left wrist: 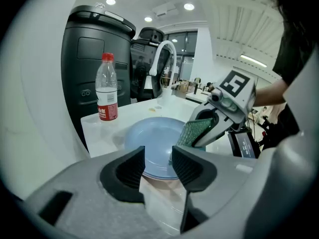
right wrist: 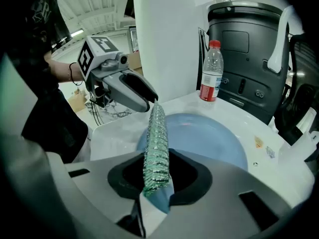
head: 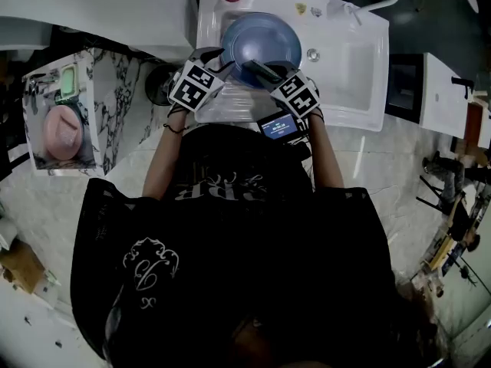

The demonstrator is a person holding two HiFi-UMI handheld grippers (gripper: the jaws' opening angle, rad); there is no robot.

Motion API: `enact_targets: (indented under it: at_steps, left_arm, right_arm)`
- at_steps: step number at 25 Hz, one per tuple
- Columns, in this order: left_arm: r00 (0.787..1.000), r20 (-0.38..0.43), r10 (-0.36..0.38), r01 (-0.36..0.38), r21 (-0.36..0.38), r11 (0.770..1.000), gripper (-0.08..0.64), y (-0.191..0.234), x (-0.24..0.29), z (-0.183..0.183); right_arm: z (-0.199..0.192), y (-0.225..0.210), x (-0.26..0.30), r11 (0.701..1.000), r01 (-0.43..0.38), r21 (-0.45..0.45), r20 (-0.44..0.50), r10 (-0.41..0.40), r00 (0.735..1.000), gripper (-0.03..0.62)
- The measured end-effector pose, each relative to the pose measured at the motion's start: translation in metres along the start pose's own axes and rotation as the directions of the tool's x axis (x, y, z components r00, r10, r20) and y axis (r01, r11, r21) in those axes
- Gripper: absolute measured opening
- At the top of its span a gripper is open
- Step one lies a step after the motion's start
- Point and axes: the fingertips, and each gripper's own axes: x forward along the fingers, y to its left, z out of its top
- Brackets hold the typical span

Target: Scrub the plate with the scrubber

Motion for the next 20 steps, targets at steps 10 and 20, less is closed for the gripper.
enact_targets:
  at_steps: [10,20]
  left_arm:
    - [0.997,0.053,0.053,-0.053,-0.009,0.999,0.166,-0.022,-0.024,0.008]
    - [0.980,0.182,0.075,-0.070,-0.033,0.997,0.166,-0.071,-0.053,0.037]
  right_arm:
    - [-0.002,0.017,-0.005,0.999,-0.049,-0.014,0.028,0.049,0.998,0.086]
    - [0.021,0.007,-0.075,0.984,0.105,0.145,0.273,-0.142,0.951,0.086]
